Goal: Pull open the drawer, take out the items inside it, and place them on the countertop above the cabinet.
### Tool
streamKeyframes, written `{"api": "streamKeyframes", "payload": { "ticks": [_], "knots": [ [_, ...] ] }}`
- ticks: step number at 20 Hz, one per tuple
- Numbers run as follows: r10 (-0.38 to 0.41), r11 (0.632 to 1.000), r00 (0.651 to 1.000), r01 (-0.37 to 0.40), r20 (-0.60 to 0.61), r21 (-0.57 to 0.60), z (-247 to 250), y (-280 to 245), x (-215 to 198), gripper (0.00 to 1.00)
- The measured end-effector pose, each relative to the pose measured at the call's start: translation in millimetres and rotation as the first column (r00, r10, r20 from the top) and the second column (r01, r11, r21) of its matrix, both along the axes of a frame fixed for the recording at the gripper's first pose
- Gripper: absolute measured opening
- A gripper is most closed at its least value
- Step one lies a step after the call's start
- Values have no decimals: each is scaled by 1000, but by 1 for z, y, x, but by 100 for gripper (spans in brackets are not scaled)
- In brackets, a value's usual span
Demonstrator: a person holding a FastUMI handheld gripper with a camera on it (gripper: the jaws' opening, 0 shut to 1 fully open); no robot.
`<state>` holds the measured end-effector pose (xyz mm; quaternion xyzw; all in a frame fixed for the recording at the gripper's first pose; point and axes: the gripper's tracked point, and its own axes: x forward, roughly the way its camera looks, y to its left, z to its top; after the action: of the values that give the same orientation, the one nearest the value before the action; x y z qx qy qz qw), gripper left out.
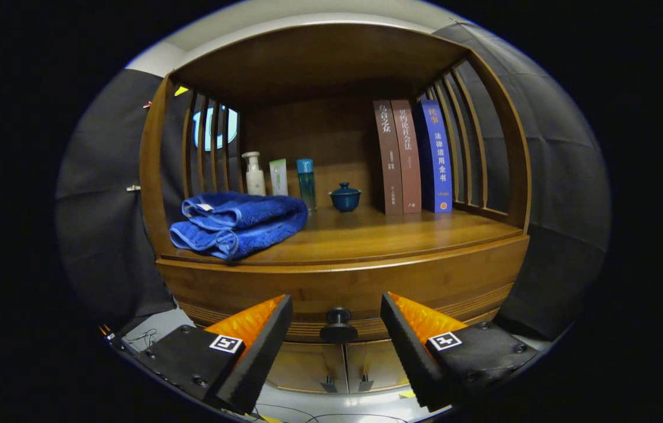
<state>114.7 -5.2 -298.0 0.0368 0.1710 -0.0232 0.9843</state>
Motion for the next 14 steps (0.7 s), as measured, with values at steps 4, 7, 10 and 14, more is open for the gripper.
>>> {"api": "streamKeyframes", "payload": {
  "ticks": [4,7,10,14],
  "knots": [
    [-3,1000,999,3,-52,-14,-29,0,9,98],
    [-19,1000,995,18,-96,-13,-46,-6,12,76],
    [-6,1000,995,5,-100,-8,-48,-3,12,64],
    [-5,999,993,0,-119,-43,-50,-3,15,37]
  ]
}}
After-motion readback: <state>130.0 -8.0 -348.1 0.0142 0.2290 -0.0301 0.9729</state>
